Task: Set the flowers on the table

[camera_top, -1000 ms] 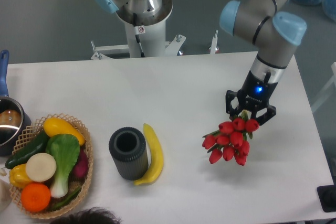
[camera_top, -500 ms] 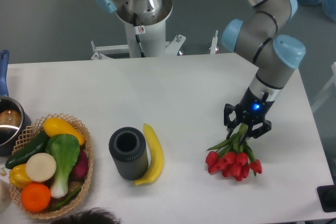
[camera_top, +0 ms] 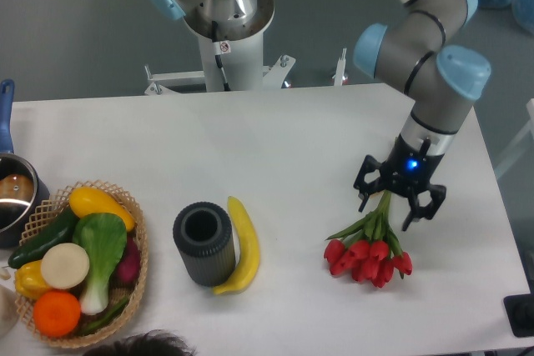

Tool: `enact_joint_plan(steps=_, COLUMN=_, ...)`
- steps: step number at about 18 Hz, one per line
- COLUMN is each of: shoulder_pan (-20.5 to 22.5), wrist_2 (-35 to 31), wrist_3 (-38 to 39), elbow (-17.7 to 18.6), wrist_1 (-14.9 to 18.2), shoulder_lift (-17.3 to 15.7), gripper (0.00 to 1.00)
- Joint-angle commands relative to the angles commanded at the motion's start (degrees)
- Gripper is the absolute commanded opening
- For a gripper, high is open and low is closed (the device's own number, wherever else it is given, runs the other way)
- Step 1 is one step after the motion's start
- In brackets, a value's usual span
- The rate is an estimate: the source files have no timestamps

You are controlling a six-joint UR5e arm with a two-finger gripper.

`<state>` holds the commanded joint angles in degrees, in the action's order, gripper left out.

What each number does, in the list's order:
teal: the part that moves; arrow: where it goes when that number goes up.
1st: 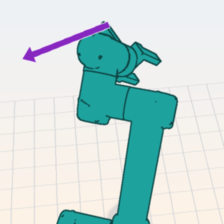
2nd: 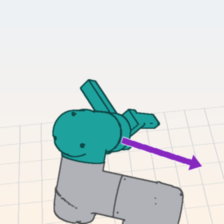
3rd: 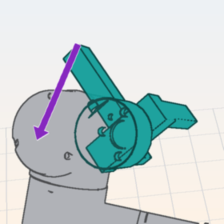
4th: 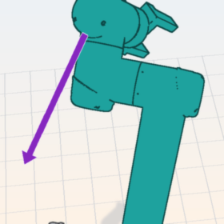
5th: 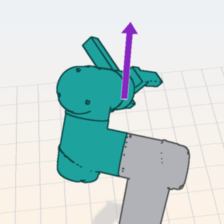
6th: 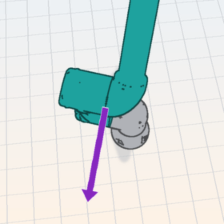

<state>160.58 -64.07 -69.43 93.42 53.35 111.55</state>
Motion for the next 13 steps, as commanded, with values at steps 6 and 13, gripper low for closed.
enact_joint_plan(steps=6, shoulder_pan=0.26, wrist_2=-8.69, wrist_3=-0.96, elbow=-3.5, wrist_1=0.62, shoulder_lift=-1.95, gripper=1.0)
enact_joint_plan(steps=13, shoulder_pan=4.83, wrist_2=-13.45, wrist_3=-11.49, elbow=-9.48, wrist_1=7.45, shoulder_lift=-3.0, gripper=1.0)
